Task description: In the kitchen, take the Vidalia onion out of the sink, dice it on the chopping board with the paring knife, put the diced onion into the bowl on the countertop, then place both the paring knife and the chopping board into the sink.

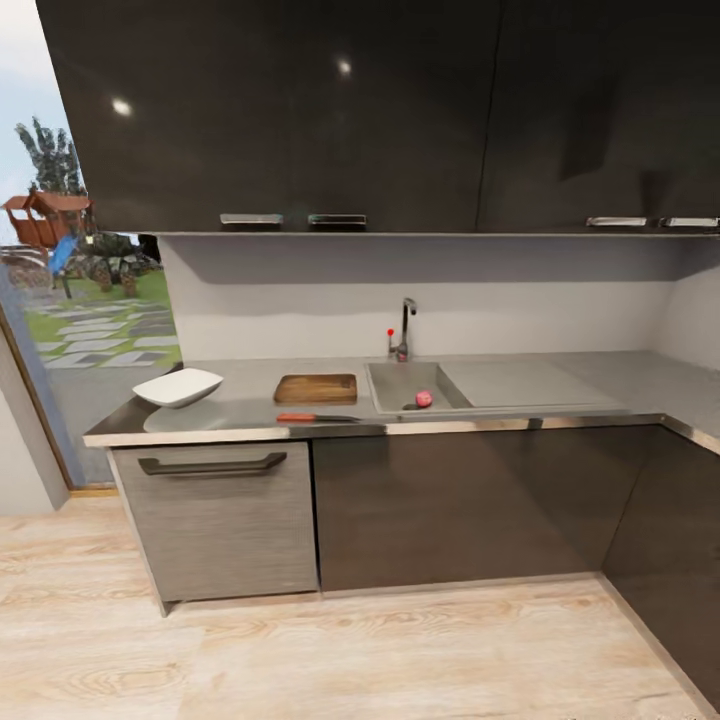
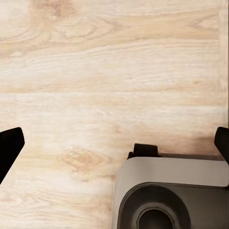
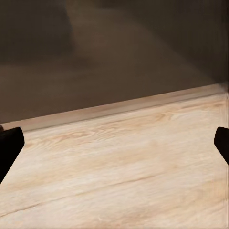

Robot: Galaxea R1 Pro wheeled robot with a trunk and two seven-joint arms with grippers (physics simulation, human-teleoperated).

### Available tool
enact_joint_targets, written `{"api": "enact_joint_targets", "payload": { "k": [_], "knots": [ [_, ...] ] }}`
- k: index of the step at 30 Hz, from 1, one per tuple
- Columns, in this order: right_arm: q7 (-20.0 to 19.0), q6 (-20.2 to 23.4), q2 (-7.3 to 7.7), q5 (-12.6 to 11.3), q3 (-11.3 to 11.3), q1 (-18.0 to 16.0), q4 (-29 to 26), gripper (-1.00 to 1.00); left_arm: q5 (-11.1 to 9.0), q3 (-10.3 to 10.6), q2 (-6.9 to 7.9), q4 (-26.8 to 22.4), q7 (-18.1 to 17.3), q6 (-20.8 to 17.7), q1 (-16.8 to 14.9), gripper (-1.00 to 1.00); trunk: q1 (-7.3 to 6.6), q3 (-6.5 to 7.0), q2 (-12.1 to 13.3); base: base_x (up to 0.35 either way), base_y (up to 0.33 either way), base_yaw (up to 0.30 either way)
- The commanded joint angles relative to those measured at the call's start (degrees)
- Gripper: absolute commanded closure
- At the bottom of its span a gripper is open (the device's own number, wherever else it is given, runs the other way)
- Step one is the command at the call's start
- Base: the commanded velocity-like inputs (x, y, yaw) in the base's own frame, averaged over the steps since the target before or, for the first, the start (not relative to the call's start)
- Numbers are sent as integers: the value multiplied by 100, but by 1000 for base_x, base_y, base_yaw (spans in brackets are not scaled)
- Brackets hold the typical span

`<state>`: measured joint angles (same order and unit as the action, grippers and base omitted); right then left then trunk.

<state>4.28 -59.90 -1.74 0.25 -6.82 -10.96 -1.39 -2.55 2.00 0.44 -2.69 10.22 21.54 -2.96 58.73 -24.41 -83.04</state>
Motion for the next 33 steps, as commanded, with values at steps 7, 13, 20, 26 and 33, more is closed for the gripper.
{"api": "enact_joint_targets", "payload": {
  "k": [7, 13, 20, 26, 33],
  "knots": [
    [9, -10, 6, 4, -12, -3, 5, -100, -32, 20, -10, -489, 38, -10, -3, -100, 0, 34, -3, 38, -210, -149],
    [11, -10, 7, 5, -14, -3, 5, -100, -18, 26, -214, -1523, 72, -520, -3, -100, 0, 66, -3, 6, -28, -138],
    [11, -10, 7, 5, -17, -4, 7, -100, -23, 177, -366, -3727, 50, -2982, -3, -100, 0, 71, -3, 0, -2, -18],
    [19, -10, 18, 10, -20, -3, 7, -100, -21, 778, -504, -5190, 63, -4219, -3, -100, 0, 71, -3, 0, 0, -2],
    [20, -10, 31, 10, -21, -3, 7, -100, -17, 1068, -862, -7370, 70, -6058, -26, -100, 0, 72, -3, 0, 0, 0]
  ]
}}
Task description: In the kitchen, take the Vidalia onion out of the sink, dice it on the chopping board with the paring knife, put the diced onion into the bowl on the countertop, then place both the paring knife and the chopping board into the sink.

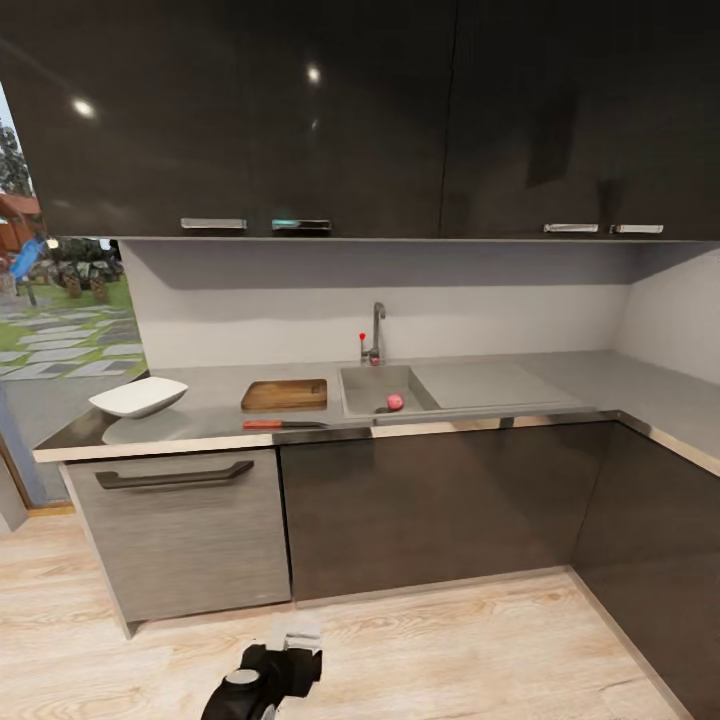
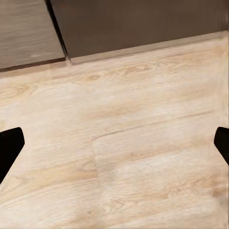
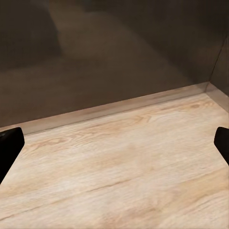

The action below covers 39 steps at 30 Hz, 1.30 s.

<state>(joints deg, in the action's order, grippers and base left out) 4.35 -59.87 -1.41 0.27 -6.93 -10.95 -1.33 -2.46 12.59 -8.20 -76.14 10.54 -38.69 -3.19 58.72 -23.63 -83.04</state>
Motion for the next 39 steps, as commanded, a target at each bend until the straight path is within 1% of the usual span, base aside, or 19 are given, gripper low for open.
{"api": "enact_joint_targets", "payload": {
  "k": [1, 2, 3, 4, 9, 10, 13, 14, 18, 19, 21, 22, 23, 24, 25, 26, 28, 33, 39],
  "knots": [
    [13, -13, -1, 8, -10, -4, 2, -100, -27, 53, -6, -205, 39, -160, -6, -100, 0, -7, -4, 0, 0, 0],
    [14, -13, -1, 8, -10, -4, 2, -100, -27, 146, -17, -553, 44, -417, -14, -100, 0, -7, -4, 0, 0, 0],
    [14, -13, 0, 8, -10, -4, 2, -100, -25, 192, -22, -702, 46, -539, -21, -100, 0, -7, -4, 0, 0, 0],
    [14, -13, -3, 8, -10, -4, 2, -100, -23, 306, -48, -983, 50, -839, -118, -100, 0, -7, -4, 0, 0, 0],
    [14, -13, 0, 8, -10, -4, 2, -100, -27, 619, -94, -1216, 68, -1173, -734, -100, 0, -7, -4, 0, 0, 0],
    [15, -13, 0, 11, -10, -4, 2, -100, -39, 704, -106, -1247, 72, -1412, -1241, -100, 0, -7, -4, 0, 0, 0],
    [25, -13, -3, 10, -10, -5, 0, -100, -63, 732, -115, -1241, 73, -1705, -1784, -100, 0, -7, -4, 0, 0, 0],
    [28, -13, -6, 11, -10, -5, -2, -100, -85, 738, -118, -1203, 77, -1791, -2230, -100, 0, -7, -4, 0, 0, 0],
    [31, -13, -7, 16, -8, -4, -6, -100, -170, 744, -123, -644, 79, -1875, -3501, -100, 0, -7, -4, 0, 0, 0],
    [31, -13, -7, 16, -7, -4, -6, -100, -182, 744, -126, -542, 80, -1878, -3631, -100, 0, -7, -4, 0, 0, 0],
    [31, -13, -8, 16, -5, -4, -7, -100, -263, 745, -138, -24, 80, -1883, -4149, -100, 0, -7, -4, 0, 0, 0],
    [31, -13, -8, 16, -6, -4, -7, -100, -295, 745, -140, 104, 78, -1882, -4269, -100, 0, -7, -4, 0, 0, 0],
    [31, -13, -8, 16, -4, -4, -6, -100, -437, 745, -148, 491, 75, -1879, -4611, -100, 0, -7, -4, 0, 0, 0],
    [31, -13, -8, 16, -3, -4, -6, -100, -499, 745, -149, 626, 76, -1877, -4719, -100, 0, -7, -4, 0, 0, 0],
    [31, -13, -8, 17, -2, -4, -5, -100, -627, 745, -152, 894, 77, -1874, -4943, -100, 0, -7, -4, 0, 0, 0],
    [31, -13, -8, 17, -8, -4, -6, -100, -861, 745, -153, 1586, 90, -1859, -5447, -100, 0, -7, -4, 0, 0, 0],
    [31, -13, -8, 17, -9, -4, -7, -100, -921, 745, -150, 1849, 116, -1833, -5617, -100, 0, -7, -4, 0, 0, 0],
    [31, -13, -8, 17, -10, -4, -7, -100, -980, 739, -132, 1873, 139, -1770, -5761, -100, 0, -7, -4, 0, 0, 0],
    [31, -13, -8, 17, -6, -4, -7, -100, -995, 768, -94, 1225, 141, -1780, -5795, -100, 0, -7, -4, 0, 0, 0]
  ]
}}
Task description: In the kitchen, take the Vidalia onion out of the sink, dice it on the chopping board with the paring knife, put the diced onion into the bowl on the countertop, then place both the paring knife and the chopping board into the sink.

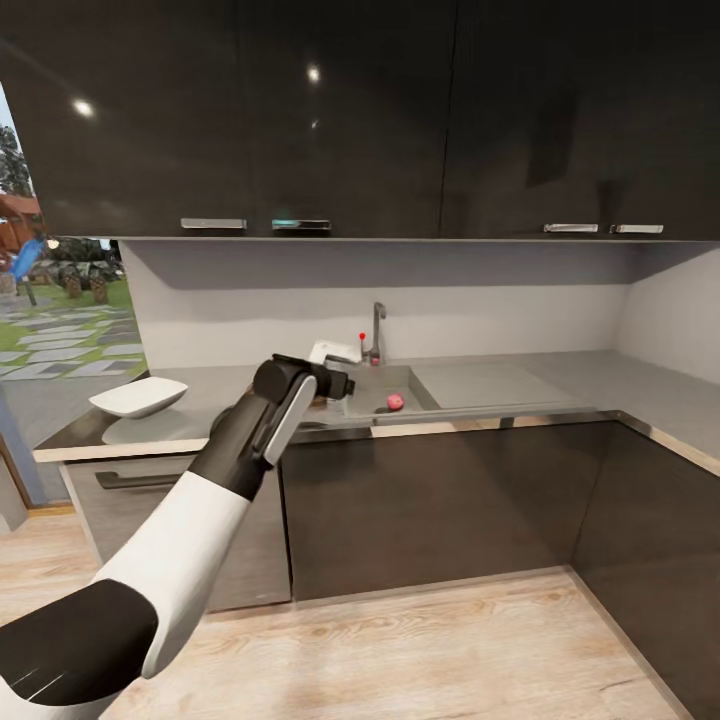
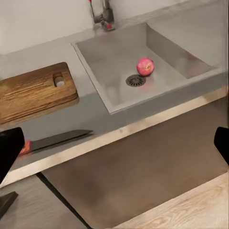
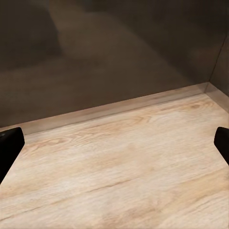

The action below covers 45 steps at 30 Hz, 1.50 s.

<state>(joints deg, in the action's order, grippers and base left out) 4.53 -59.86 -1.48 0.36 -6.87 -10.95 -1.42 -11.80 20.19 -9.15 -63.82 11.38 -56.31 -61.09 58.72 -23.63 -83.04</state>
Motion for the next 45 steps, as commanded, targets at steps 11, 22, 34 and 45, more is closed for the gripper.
{"api": "enact_joint_targets", "payload": {
  "k": [11, 22, 34, 45],
  "knots": [
    [13, -14, 11, 8, -15, -4, 1, -100, -29, 62, 88, -197, 74, -70, 16, -100, 0, -7, -4, 0, 0, 0],
    [14, -14, 26, 0, -12, -4, 1, -100, -52, 64, 77, -180, 75, -87, 18, -100, -132, 97, 237, 0, 0, 0],
    [15, -14, 16, 0, -16, -4, 1, -100, -76, 64, 71, -158, 66, -90, 26, -100, -395, 217, 718, 0, 0, 0],
    [13, -14, 16, 0, -16, -4, 1, -100, -76, 64, 71, -160, 66, -90, 27, -100, -637, 314, 1160, 0, 0, 0]
  ]
}}
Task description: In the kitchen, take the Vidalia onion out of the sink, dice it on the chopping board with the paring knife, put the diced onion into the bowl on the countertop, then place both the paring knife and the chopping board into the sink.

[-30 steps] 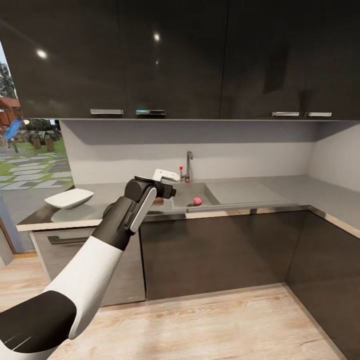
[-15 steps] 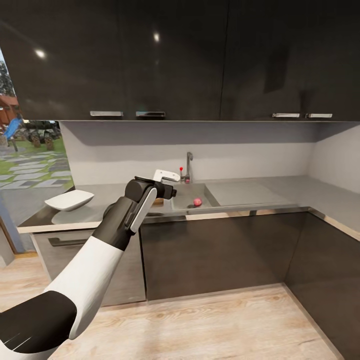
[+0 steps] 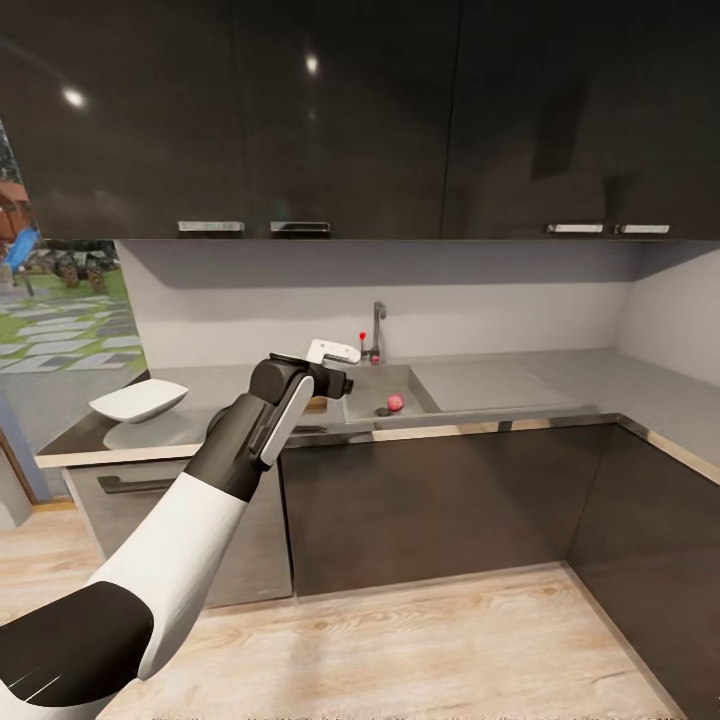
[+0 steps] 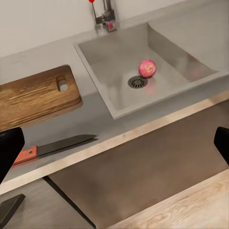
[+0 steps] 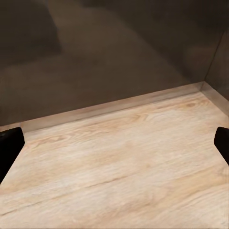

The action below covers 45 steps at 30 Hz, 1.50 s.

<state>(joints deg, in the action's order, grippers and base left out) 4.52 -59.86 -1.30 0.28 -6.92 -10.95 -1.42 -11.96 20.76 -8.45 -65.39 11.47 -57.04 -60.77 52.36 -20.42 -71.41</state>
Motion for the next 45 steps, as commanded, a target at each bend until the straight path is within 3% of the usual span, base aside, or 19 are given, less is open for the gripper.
{"api": "enact_joint_targets", "payload": {
  "k": [1, 45],
  "knots": [
    [13, -14, -2, 7, -11, -4, 1, -100, -61, 7, 1, -6, 57, -18, -5, -100, -23, 2, 37, 0, 0, 0],
    [15, -14, -2, 7, -11, -4, 1, -100, -53, 7, 1, -169, 57, -26, -5, -100, -989, 391, 1802, 0, 0, 0]
  ]
}}
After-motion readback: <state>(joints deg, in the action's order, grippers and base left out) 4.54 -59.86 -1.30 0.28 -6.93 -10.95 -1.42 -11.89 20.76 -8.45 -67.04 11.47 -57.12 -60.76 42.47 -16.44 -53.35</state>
